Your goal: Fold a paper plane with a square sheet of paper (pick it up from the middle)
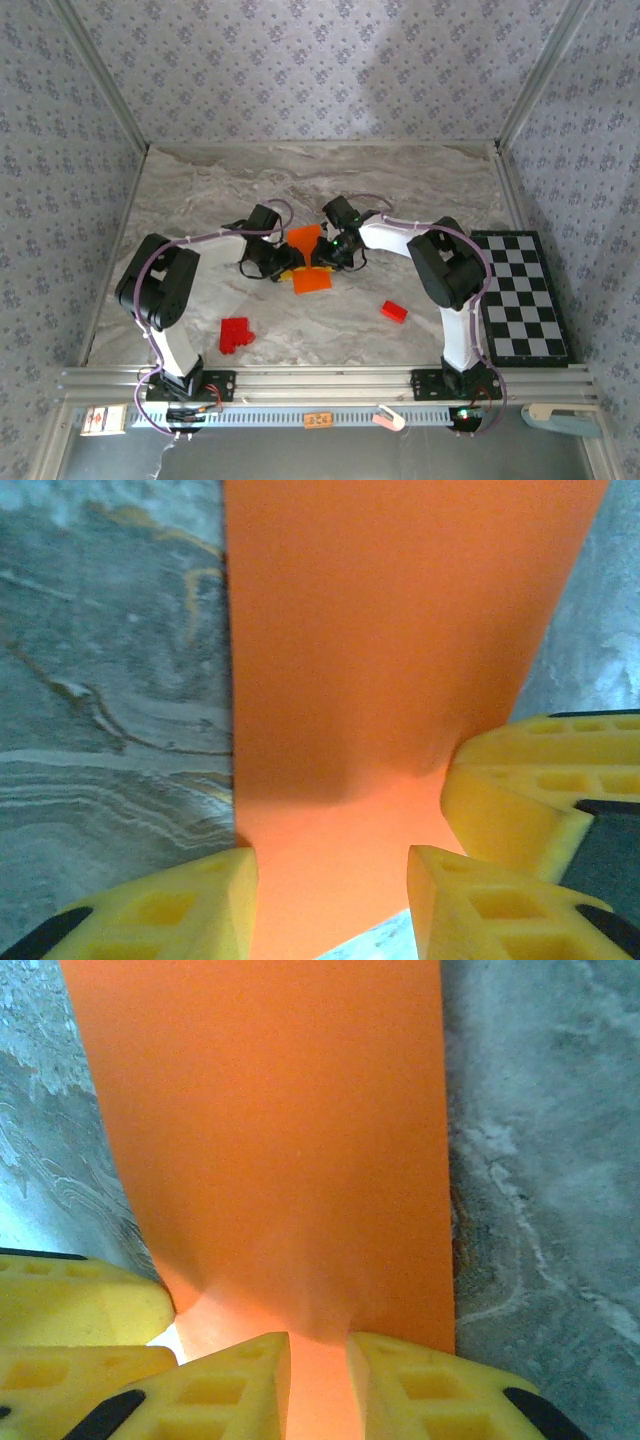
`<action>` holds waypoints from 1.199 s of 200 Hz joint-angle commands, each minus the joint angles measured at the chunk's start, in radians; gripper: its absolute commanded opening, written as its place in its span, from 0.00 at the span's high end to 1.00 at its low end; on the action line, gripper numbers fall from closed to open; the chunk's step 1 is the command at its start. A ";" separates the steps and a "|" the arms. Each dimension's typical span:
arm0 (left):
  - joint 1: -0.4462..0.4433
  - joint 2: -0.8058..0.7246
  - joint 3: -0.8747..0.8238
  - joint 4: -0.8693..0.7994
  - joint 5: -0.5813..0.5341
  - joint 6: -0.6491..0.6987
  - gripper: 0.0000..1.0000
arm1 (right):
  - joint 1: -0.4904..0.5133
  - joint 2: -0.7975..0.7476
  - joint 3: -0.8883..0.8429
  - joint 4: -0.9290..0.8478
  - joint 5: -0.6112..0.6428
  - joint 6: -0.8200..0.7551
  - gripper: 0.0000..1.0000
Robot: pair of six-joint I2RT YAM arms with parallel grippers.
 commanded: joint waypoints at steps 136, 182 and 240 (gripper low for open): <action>-0.007 -0.059 0.024 -0.116 -0.143 0.049 0.57 | -0.002 0.064 -0.034 -0.039 0.060 0.013 0.74; -0.009 -0.034 0.025 -0.111 -0.114 0.051 0.58 | 0.000 0.070 -0.030 -0.038 0.058 0.013 0.74; -0.009 -0.014 0.011 -0.042 -0.011 0.037 0.64 | 0.002 0.073 -0.031 -0.041 0.062 0.014 0.75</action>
